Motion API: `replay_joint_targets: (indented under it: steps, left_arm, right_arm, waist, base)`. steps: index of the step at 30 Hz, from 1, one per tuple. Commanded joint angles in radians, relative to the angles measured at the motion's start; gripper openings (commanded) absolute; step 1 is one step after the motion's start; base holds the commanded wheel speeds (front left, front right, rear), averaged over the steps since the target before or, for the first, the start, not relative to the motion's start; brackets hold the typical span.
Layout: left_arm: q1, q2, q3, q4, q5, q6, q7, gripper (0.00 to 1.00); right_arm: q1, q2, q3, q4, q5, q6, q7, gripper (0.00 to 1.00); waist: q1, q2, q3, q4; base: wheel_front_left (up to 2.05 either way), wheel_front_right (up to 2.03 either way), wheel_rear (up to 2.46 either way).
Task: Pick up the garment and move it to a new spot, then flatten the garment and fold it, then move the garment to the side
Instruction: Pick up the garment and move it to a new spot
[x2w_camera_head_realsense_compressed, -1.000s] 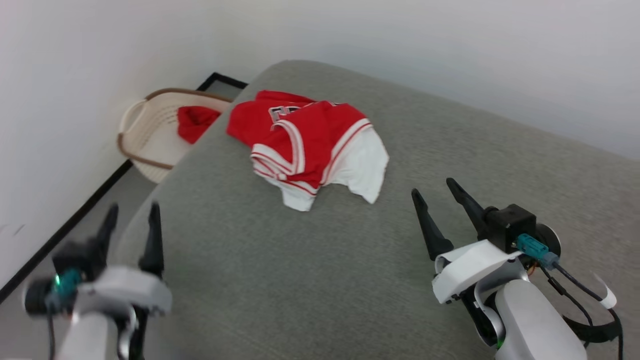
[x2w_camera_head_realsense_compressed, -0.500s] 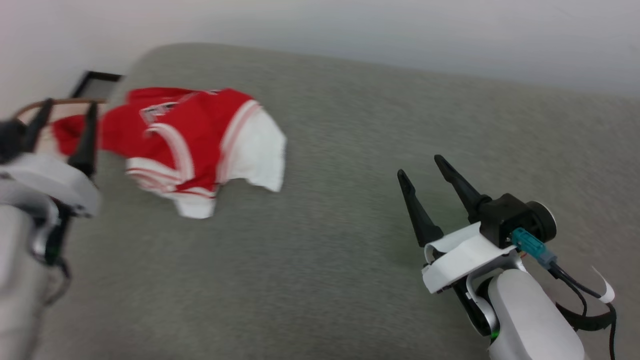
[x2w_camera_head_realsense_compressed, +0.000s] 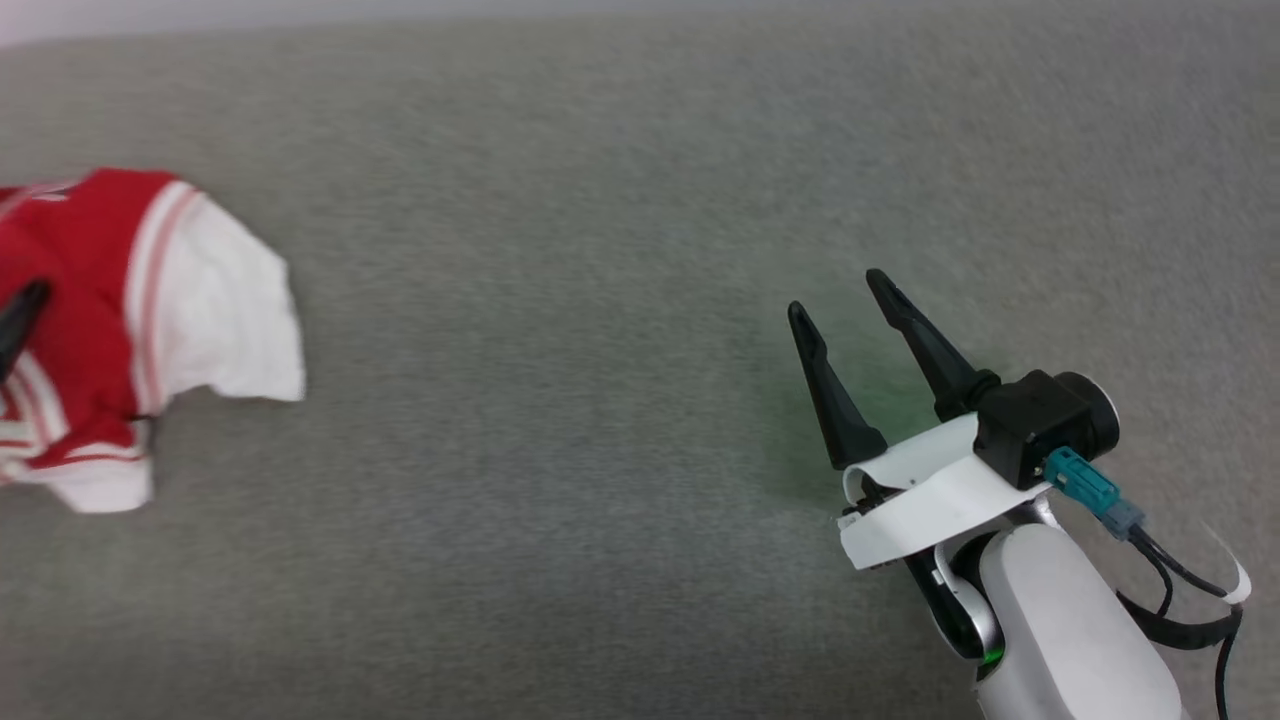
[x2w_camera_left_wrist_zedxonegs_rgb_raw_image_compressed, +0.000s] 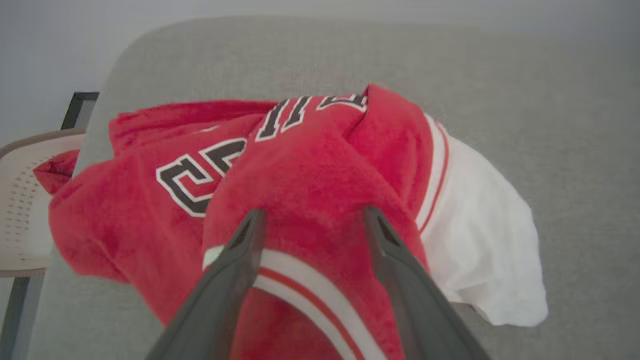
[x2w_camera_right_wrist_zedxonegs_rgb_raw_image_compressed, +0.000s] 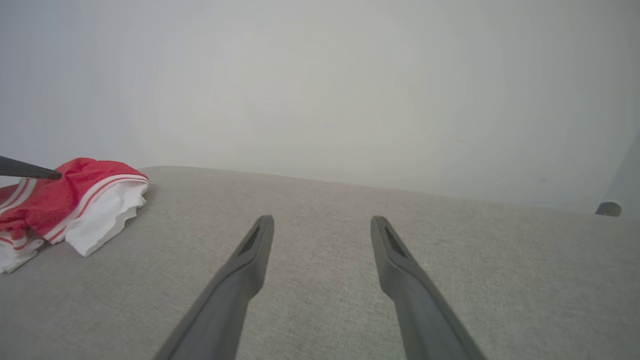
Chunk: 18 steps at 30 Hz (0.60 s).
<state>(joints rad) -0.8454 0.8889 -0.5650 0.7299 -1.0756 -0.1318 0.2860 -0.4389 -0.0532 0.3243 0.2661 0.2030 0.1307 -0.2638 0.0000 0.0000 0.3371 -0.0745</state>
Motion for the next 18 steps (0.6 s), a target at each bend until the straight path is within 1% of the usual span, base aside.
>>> replay_joint_targets:
  steps: [1,4,7,11,15,16,17,18]
  left_arm:
    - [0.005,0.034,-0.023,-0.004,-0.026,0.002,0.033,1.0]
    - [0.006,0.072,-0.062,-0.003,-0.09,0.002,0.108,1.0]
    - [0.01,0.089,-0.087,0.004,-0.163,0.002,0.185,1.0]
    - [0.036,0.077,-0.138,0.015,-0.229,0.003,0.271,1.0]
    - [0.05,0.05,-0.176,0.022,-0.268,0.004,0.293,1.0]
    - [0.051,0.04,-0.183,0.02,-0.276,0.004,0.29,0.53]
    - [0.052,0.029,-0.188,0.016,-0.286,0.004,0.286,0.33]
    - [0.051,0.018,-0.191,0.014,-0.297,0.003,0.282,0.0]
  right_arm:
    - [0.002,0.004,0.003,-0.014,0.001,0.0,-0.001,1.0]
    - [0.0,0.003,0.0,-0.039,-0.007,0.0,-0.001,1.0]
    - [0.004,0.003,-0.007,-0.068,-0.01,0.0,-0.001,1.0]
    - [0.011,0.004,-0.009,-0.099,-0.012,0.0,-0.001,1.0]
    - [0.012,0.004,0.0,-0.114,-0.015,0.0,-0.001,1.0]
    - [0.01,0.004,0.002,-0.117,-0.016,0.0,-0.001,1.0]
    - [0.009,0.004,0.002,-0.12,-0.018,0.0,-0.001,1.0]
    - [0.007,0.004,0.002,-0.122,-0.018,0.0,-0.001,1.0]
  waist:
    - [0.0,0.0,0.124,-0.119]
    - [0.0,0.0,0.158,-0.14]
    - [0.0,0.0,0.189,-0.152]
    - [0.0,0.0,0.215,-0.158]
    - [0.0,0.0,0.221,-0.154]
    - [0.0,0.0,0.22,-0.152]
    - [0.0,0.0,0.218,-0.149]
    - [0.0,0.0,0.215,-0.145]
  base:
    - [0.0,0.0,0.0]
    - [0.0,0.0,0.0]
    - [0.0,0.0,0.0]
    - [0.0,0.0,0.0]
    - [0.0,0.0,0.0]
    - [0.0,0.0,0.0]
    - [0.0,0.0,0.0]
    - [0.0,0.0,0.0]
